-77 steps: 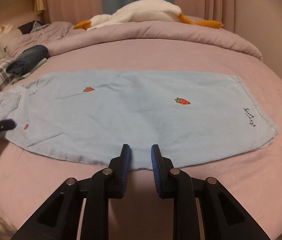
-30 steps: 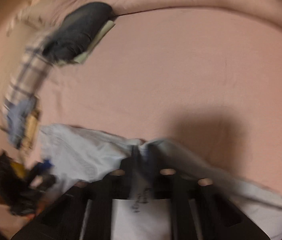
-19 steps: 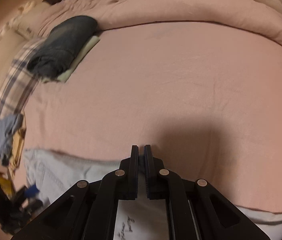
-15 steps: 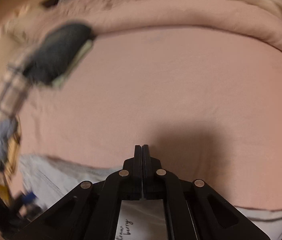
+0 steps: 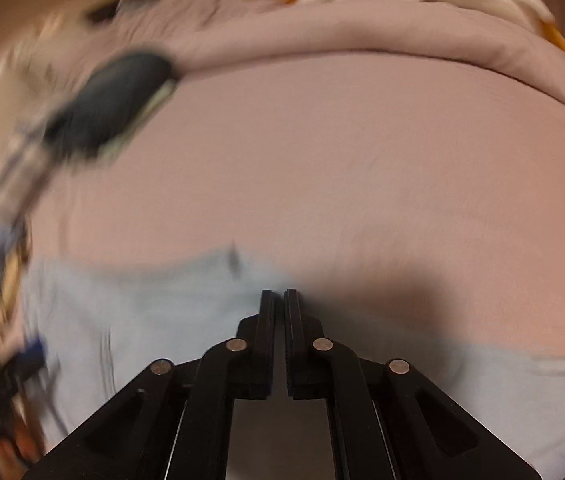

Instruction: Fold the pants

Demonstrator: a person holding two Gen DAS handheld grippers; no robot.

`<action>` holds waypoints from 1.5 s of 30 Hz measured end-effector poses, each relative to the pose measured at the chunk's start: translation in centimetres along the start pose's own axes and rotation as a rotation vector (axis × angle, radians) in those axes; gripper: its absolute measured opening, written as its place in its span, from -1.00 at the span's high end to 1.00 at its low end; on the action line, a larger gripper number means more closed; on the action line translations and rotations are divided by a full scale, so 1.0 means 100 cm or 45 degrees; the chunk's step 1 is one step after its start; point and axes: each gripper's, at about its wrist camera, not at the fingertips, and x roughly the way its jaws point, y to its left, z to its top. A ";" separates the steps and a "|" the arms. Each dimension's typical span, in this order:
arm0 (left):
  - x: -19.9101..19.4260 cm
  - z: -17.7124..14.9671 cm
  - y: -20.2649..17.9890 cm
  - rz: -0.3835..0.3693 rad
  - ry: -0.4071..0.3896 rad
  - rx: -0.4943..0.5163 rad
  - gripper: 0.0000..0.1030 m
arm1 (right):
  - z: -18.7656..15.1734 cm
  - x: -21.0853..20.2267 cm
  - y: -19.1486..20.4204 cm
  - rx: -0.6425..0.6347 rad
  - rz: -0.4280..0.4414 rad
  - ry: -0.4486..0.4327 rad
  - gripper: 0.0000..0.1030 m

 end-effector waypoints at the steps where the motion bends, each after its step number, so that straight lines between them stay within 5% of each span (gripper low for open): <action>1: 0.000 0.000 0.000 0.003 0.001 0.003 0.08 | 0.004 0.000 -0.009 0.072 -0.009 -0.018 0.97; 5: 0.002 -0.001 -0.006 0.041 0.005 0.042 0.08 | -0.009 -0.031 -0.028 0.186 0.167 -0.066 0.97; 11: 0.007 -0.001 -0.014 0.103 0.014 0.080 0.03 | -0.070 -0.091 -0.054 0.069 0.114 -0.108 0.85; 14: 0.009 0.000 -0.015 0.124 0.025 0.090 0.02 | -0.101 -0.094 -0.087 0.096 -0.053 -0.070 0.83; 17: 0.012 0.001 -0.016 0.154 0.043 0.108 0.02 | -0.130 -0.119 -0.148 0.285 0.021 -0.160 0.83; 24: 0.006 0.010 -0.040 0.277 0.108 0.090 0.01 | -0.174 -0.181 -0.302 0.803 -0.067 -0.421 0.83; 26: -0.002 0.010 -0.052 0.252 0.090 0.090 -0.01 | -0.182 -0.198 -0.335 0.924 -0.165 -0.476 0.83; 28: -0.010 0.011 -0.071 0.201 0.068 0.107 -0.09 | -0.189 -0.215 -0.358 1.036 -0.122 -0.545 0.82; 30: -0.011 0.010 -0.092 0.102 0.069 0.102 -0.23 | -0.190 -0.229 -0.356 1.044 -0.126 -0.584 0.50; 32: -0.004 0.009 -0.115 -0.007 0.095 0.103 -0.24 | -0.191 -0.232 -0.348 1.011 -0.025 -0.598 0.44; 38: 0.056 -0.010 -0.201 -0.303 0.319 0.141 -0.23 | -0.195 -0.201 -0.327 1.017 0.091 -0.453 0.43; 45: 0.115 -0.032 -0.265 -0.472 0.504 0.125 -0.23 | -0.194 -0.183 -0.322 1.066 0.156 -0.461 0.43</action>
